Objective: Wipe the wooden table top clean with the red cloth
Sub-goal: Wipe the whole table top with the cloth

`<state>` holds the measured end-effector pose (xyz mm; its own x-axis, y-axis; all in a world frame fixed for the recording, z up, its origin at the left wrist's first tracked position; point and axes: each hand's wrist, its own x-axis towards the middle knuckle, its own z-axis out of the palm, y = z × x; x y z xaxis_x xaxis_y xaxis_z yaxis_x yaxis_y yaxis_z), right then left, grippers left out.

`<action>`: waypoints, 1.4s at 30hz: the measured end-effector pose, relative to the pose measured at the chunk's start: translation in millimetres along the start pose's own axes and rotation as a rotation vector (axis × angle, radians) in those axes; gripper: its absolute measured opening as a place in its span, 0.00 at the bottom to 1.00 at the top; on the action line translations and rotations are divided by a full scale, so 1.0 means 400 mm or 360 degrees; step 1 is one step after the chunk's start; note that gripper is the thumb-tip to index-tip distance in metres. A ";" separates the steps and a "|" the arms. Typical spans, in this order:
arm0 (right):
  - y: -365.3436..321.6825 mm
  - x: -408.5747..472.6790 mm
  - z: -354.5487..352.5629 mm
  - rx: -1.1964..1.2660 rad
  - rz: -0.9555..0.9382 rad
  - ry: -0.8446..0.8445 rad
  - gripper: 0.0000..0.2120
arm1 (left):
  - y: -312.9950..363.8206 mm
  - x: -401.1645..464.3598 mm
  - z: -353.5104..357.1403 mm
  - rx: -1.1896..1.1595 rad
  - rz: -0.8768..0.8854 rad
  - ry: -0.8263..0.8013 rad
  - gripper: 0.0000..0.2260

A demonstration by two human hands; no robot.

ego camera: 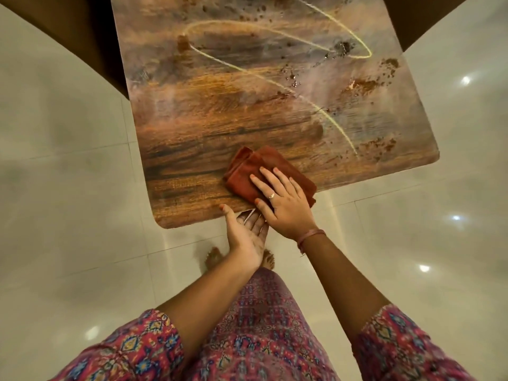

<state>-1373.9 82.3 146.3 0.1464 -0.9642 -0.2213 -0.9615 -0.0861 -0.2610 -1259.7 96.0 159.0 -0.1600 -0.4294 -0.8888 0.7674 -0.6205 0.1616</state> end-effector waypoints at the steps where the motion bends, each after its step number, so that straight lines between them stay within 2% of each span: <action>1: 0.026 0.000 -0.010 -0.0033 0.0018 0.0014 0.25 | -0.009 0.001 0.006 0.0037 -0.0005 -0.0004 0.36; 5: 0.163 0.020 -0.047 -0.0040 0.0245 0.0090 0.25 | -0.047 0.008 0.038 0.0118 -0.0021 -0.0010 0.35; 11: 0.472 0.111 -0.142 0.0079 0.0932 0.0249 0.26 | -0.117 0.035 0.112 0.0014 -0.0055 0.0054 0.34; 14: 0.480 0.182 -0.159 0.0095 0.1204 0.0335 0.27 | -0.160 0.051 0.164 -0.0114 0.0002 0.0086 0.36; 15: 0.452 0.194 -0.154 0.0075 0.1173 0.0347 0.27 | -0.178 0.054 0.183 -0.0150 0.0022 0.0100 0.37; 16: 0.416 0.195 -0.141 0.0062 0.1008 0.0330 0.27 | -0.196 0.058 0.203 -0.0184 0.0034 0.0118 0.37; 19: 0.300 0.117 -0.089 0.0124 0.0125 0.0143 0.27 | -0.236 0.070 0.251 -0.0255 0.0041 0.0186 0.38; 20: 0.290 0.081 -0.080 0.0151 -0.0064 0.0089 0.26 | -0.243 0.074 0.264 -0.0269 0.0033 0.0206 0.37; 23: 0.352 0.052 -0.094 0.0152 -0.0336 -0.0015 0.24 | -0.254 0.079 0.287 -0.0342 0.0029 0.0272 0.40; 26: 0.446 0.171 -0.151 0.0089 -0.0307 0.0028 0.24 | -0.255 0.088 0.298 -0.0447 0.0079 0.0354 0.43; 30: 0.497 0.405 -0.225 0.0138 0.0203 0.0221 0.25 | -0.260 0.101 0.298 -0.0623 0.0192 0.0375 0.43; 32: 0.454 0.403 -0.206 0.0109 0.0280 0.0246 0.25 | -0.262 0.100 0.307 -0.0646 0.0219 0.0357 0.43; 35: 0.392 0.205 -0.141 0.0096 -0.0205 0.0128 0.25 | -0.265 0.106 0.323 -0.0648 0.0229 0.0369 0.41; 38: 0.454 0.064 -0.129 0.0058 -0.0625 -0.0100 0.24 | -0.268 0.107 0.326 -0.0616 0.0196 0.0364 0.41; 40: 0.513 0.121 -0.158 0.0001 -0.0691 -0.0150 0.23 | -0.268 0.107 0.324 -0.0624 0.0195 0.0355 0.42; 42: 0.517 0.247 -0.186 0.0015 -0.0493 -0.0005 0.23 | -0.264 0.109 0.320 -0.0642 0.0215 0.0378 0.43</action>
<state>-1575.4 -49.4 140.5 0.4327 -0.8917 -0.1327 -0.8689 -0.3732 -0.3251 -1427.3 58.7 158.0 0.0677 -0.2980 -0.9522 0.9585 -0.2455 0.1449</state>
